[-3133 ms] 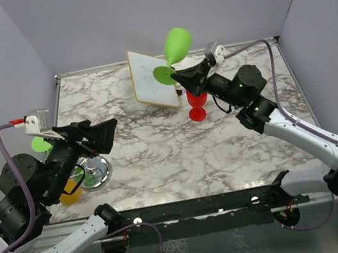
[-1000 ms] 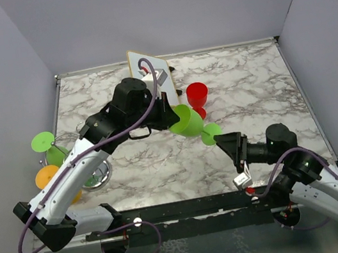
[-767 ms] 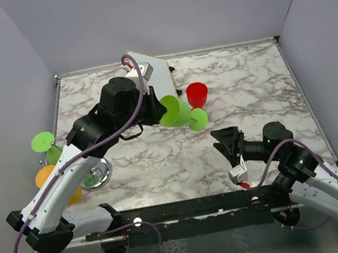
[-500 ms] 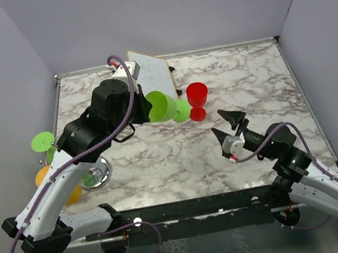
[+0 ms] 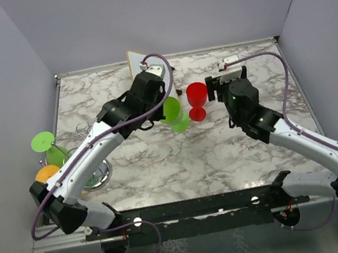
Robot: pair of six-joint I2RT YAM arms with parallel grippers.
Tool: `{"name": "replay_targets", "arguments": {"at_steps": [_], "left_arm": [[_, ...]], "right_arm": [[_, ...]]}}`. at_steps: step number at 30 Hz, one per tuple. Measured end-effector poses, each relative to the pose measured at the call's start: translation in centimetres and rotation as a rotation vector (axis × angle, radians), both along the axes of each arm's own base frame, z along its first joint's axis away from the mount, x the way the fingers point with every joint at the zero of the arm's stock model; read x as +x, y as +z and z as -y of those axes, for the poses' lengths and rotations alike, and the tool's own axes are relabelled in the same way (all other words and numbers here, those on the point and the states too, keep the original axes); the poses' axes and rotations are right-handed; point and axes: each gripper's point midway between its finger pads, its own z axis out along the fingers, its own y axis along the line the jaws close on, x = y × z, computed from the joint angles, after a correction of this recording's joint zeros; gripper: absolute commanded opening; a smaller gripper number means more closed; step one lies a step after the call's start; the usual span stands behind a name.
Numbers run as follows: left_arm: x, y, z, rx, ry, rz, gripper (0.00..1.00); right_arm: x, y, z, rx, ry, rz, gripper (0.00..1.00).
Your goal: Take the wine glass off the wine glass rack
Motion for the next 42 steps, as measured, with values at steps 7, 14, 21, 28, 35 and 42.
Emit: {"name": "replay_targets", "arguments": {"at_steps": [7,14,21,28,35,42], "left_arm": [[1.7,-5.3,1.7,0.112,-0.011,-0.099,0.00],[3.8,-8.2,3.8,0.160,-0.015,-0.148,0.00],[5.7,-11.7,5.8,0.208,-0.016,-0.195,0.00],[6.7,-12.9,6.4,0.222,-0.013,-0.208,0.00],[7.5,-12.4,6.9,0.207,-0.012,-0.191,0.15],[7.7,-12.4,6.7,0.214,-0.014,-0.189,0.27]], "right_arm": [[4.0,-3.8,3.3,0.134,-0.178,-0.174,0.87],[5.4,-4.9,8.6,0.314,-0.278,-0.235,0.91],[5.6,-5.1,7.5,0.369,-0.217,-0.266,0.92],[5.6,-5.2,6.8,0.378,-0.181,-0.275,0.92],[5.6,-5.3,6.7,0.379,-0.174,-0.277,0.92],[5.5,-5.3,6.5,0.382,-0.160,-0.279,0.92]]}}
